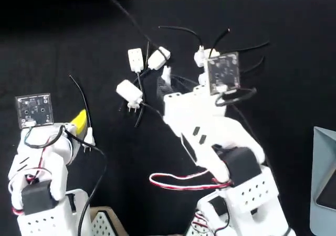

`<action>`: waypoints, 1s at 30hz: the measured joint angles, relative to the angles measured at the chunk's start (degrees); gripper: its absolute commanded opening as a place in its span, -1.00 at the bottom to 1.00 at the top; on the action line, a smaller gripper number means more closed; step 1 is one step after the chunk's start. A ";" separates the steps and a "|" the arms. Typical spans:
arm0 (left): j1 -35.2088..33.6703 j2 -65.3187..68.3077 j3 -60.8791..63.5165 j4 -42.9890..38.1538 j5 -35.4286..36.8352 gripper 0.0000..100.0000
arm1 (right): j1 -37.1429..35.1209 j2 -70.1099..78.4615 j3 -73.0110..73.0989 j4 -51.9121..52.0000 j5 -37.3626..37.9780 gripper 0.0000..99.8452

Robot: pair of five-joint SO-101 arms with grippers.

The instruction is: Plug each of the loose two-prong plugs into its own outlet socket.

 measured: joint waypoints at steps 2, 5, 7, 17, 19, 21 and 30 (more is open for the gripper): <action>0.00 0.00 -1.67 0.00 0.00 -0.38 | 1.32 -1.67 1.93 -1.32 -0.53 -0.98; 0.00 0.97 -3.96 0.00 0.00 -0.38 | 3.69 -2.46 4.22 -3.34 -3.08 -0.98; 0.00 3.52 -5.54 0.00 0.00 -0.38 | 4.13 -2.55 7.03 -5.71 -3.96 -0.98; -0.09 35.60 -17.05 2.55 -3.43 -0.35 | 6.95 -2.46 19.87 -20.13 -4.22 -0.98; -0.09 41.76 -19.96 3.34 -4.66 -0.30 | 7.21 -2.46 20.13 -21.19 -4.22 -0.98; 0.44 47.47 -23.12 3.52 -5.10 -0.30 | 7.12 -2.46 20.48 -21.80 -4.22 -0.98; 11.43 70.51 -39.21 3.52 4.31 -0.29 | 7.12 -2.46 21.89 -22.86 -4.22 -0.98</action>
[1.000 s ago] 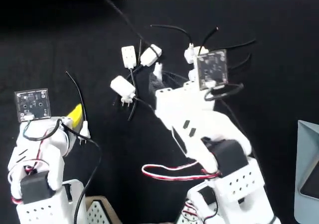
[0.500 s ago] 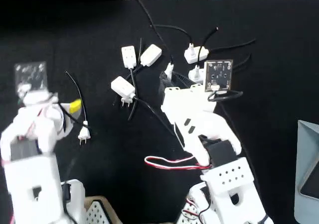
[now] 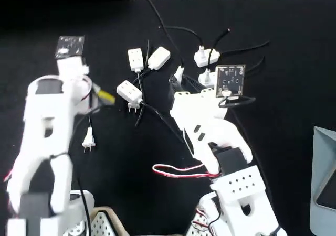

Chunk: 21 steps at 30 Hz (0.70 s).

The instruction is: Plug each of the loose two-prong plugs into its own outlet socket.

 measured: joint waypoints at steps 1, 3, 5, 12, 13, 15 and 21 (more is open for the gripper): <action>1.05 2.46 -2.20 0.00 2.55 -0.29 | 0.00 0.00 0.00 0.00 0.00 -0.98; 2.99 7.12 -6.42 0.00 7.65 -0.30 | 0.00 0.00 0.00 0.00 0.00 -0.98; 4.92 11.69 -10.20 0.00 13.10 -0.30 | 0.00 0.00 0.00 0.00 0.00 -0.98; 10.55 28.84 -25.32 0.00 30.24 -0.30 | 0.00 0.00 0.00 0.00 0.00 -0.98; 11.08 31.65 -27.52 0.00 30.86 -0.30 | 0.00 0.00 0.00 0.00 0.00 -0.98; 11.78 37.19 -31.74 0.00 31.30 -0.30 | 0.00 0.00 0.00 0.00 0.00 -0.98; 12.22 50.90 -41.05 0.35 31.38 -0.39 | 0.00 0.00 0.00 0.00 0.00 -0.98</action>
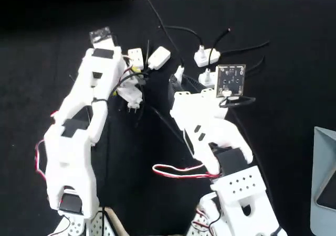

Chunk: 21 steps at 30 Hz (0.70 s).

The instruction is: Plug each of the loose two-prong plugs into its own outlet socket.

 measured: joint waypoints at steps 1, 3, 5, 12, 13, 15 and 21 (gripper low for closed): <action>0.00 1.58 -0.70 0.00 0.00 -0.45 | 0.00 0.00 0.00 0.00 0.00 -0.98; 0.00 3.25 -1.58 0.00 0.00 -0.62 | 0.00 0.00 0.00 0.00 0.00 -0.98; 0.00 3.34 -2.37 0.00 0.00 -0.80 | 0.00 0.00 0.00 0.00 0.00 -0.98; 0.09 3.34 -5.63 5.01 -9.67 -0.93 | 0.00 0.00 0.00 0.00 0.00 -0.98; 0.09 3.43 -6.33 7.03 -10.81 -0.94 | 0.00 0.00 0.00 0.00 0.00 -0.98; 0.09 3.43 -8.79 11.34 -13.27 -0.94 | 0.00 0.00 0.00 0.00 0.00 -0.98; 0.09 3.43 -20.13 25.67 -22.77 -0.94 | 0.00 0.00 0.70 0.00 0.00 -0.98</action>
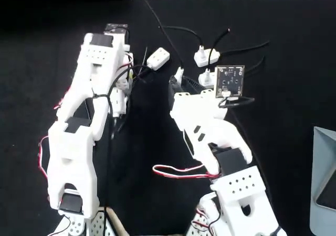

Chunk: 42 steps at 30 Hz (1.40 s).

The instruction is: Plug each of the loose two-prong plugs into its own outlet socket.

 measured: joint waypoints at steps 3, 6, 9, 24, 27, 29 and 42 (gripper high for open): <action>0.00 0.00 -5.19 5.10 -5.01 -0.94 | 0.00 0.00 0.00 0.00 0.00 -0.98; 0.00 0.00 -6.33 6.24 -10.90 -0.94 | 0.00 0.00 0.00 0.00 -0.18 -0.98; 0.00 -0.88 -5.01 6.42 -16.26 -0.94 | 0.62 0.00 0.00 0.00 -0.18 -0.98; 0.00 -17.41 17.49 2.46 -32.26 -0.94 | 3.52 0.00 0.00 0.00 -1.93 -0.98; 0.00 -19.43 25.49 -2.37 -34.20 -0.94 | 3.52 0.00 0.00 0.00 -2.11 -0.98; 0.97 -21.98 31.56 -6.07 -35.25 -0.94 | 3.52 0.00 0.00 0.00 -2.11 -0.98; 10.55 -48.70 75.34 -31.65 -37.63 -0.76 | 3.52 0.00 0.00 0.00 -2.11 -0.98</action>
